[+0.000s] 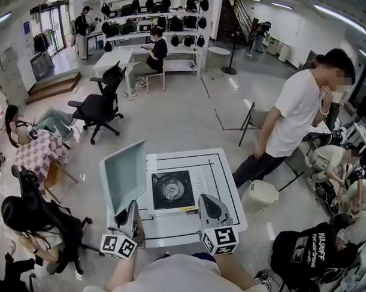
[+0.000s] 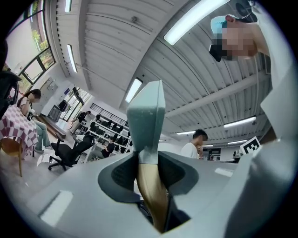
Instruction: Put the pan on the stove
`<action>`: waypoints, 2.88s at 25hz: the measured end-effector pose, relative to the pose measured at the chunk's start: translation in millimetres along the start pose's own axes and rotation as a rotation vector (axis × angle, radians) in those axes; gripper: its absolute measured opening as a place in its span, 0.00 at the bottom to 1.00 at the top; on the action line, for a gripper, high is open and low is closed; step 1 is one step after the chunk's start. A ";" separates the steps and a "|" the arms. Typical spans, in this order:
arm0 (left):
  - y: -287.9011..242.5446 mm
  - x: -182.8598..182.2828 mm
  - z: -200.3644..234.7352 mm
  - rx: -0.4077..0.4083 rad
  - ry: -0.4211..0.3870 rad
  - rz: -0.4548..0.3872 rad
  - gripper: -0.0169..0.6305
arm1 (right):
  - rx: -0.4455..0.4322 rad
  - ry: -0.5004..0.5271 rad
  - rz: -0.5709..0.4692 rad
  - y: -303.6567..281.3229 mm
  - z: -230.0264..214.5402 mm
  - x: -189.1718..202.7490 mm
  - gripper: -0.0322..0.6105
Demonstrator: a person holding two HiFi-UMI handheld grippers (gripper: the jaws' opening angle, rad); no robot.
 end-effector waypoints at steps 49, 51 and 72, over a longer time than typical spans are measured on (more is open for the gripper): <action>-111.8 208.6 -53.8 0.244 0.955 0.486 0.22 | 0.084 -0.081 0.103 -22.6 -128.7 5.7 0.06; -112.9 214.5 -55.1 0.244 0.978 0.504 0.22 | 0.082 -0.084 0.109 -23.6 -129.0 6.0 0.06; -108.9 266.1 -41.9 0.200 1.167 0.568 0.23 | 0.038 -0.094 0.173 -33.0 -128.2 12.6 0.06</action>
Point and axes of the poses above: the fingertips, and each gripper's own axes: y backward along the fingers, z to its left, x out of its underside, the point moved 10 cm from there along y, backward along the fingers, and after that the axes turned 11 degrees about -y, right-handed, at the moved point
